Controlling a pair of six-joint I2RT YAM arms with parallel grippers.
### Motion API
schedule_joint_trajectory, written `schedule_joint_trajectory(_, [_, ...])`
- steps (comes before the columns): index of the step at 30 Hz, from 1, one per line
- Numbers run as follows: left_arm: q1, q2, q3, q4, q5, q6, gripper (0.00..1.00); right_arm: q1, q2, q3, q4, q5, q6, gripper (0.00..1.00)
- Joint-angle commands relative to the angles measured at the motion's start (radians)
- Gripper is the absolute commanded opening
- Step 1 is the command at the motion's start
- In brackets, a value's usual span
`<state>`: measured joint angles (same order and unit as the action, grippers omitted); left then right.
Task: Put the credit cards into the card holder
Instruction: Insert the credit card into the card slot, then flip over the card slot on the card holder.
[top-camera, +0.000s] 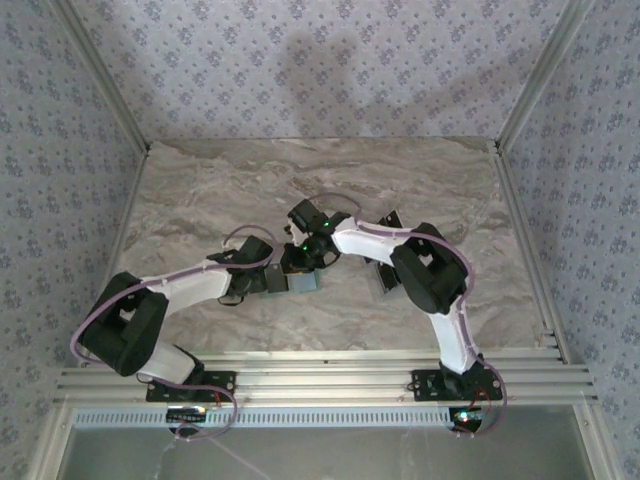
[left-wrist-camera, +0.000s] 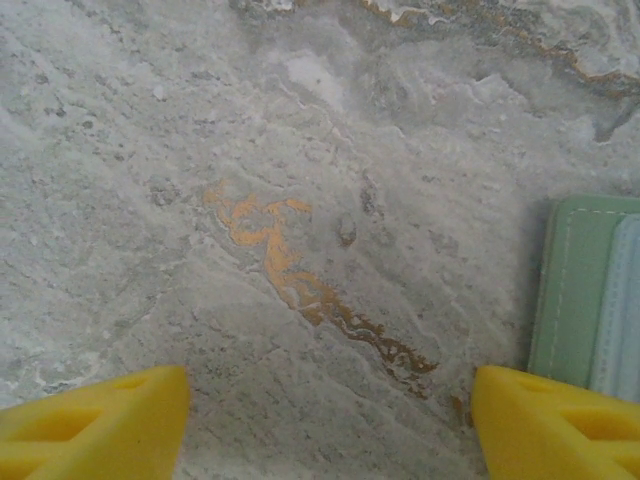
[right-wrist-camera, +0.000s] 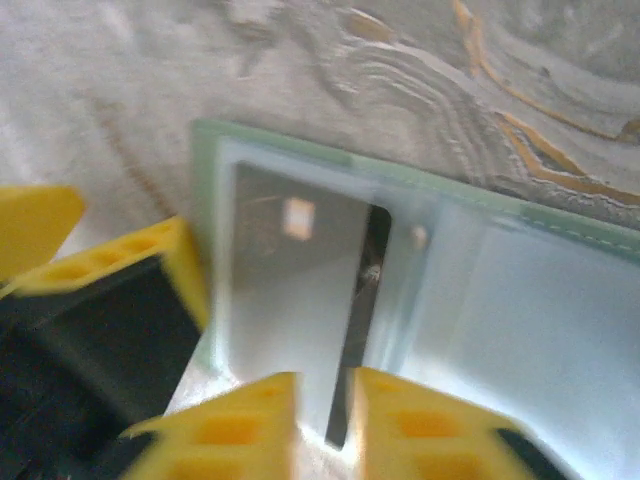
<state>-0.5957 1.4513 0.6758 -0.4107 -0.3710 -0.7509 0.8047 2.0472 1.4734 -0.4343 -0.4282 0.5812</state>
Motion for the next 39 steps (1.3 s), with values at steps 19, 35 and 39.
schedule_joint_trajectory(19, [-0.025, -0.126, 0.058, -0.069, 0.051, -0.014, 0.86, -0.012, 0.022, 0.093, -0.238, 0.171, -0.215, 0.54])
schedule_joint_trajectory(35, [-0.108, -0.157, 0.021, -0.001, 0.05, -0.054, 0.89, -0.035, 0.053, -0.036, -0.03, 0.008, -0.061, 0.55])
schedule_joint_trajectory(39, [-0.142, -0.186, -0.011, 0.024, 0.048, -0.072, 0.89, -0.036, 0.053, -0.062, 0.021, -0.022, -0.011, 0.55])
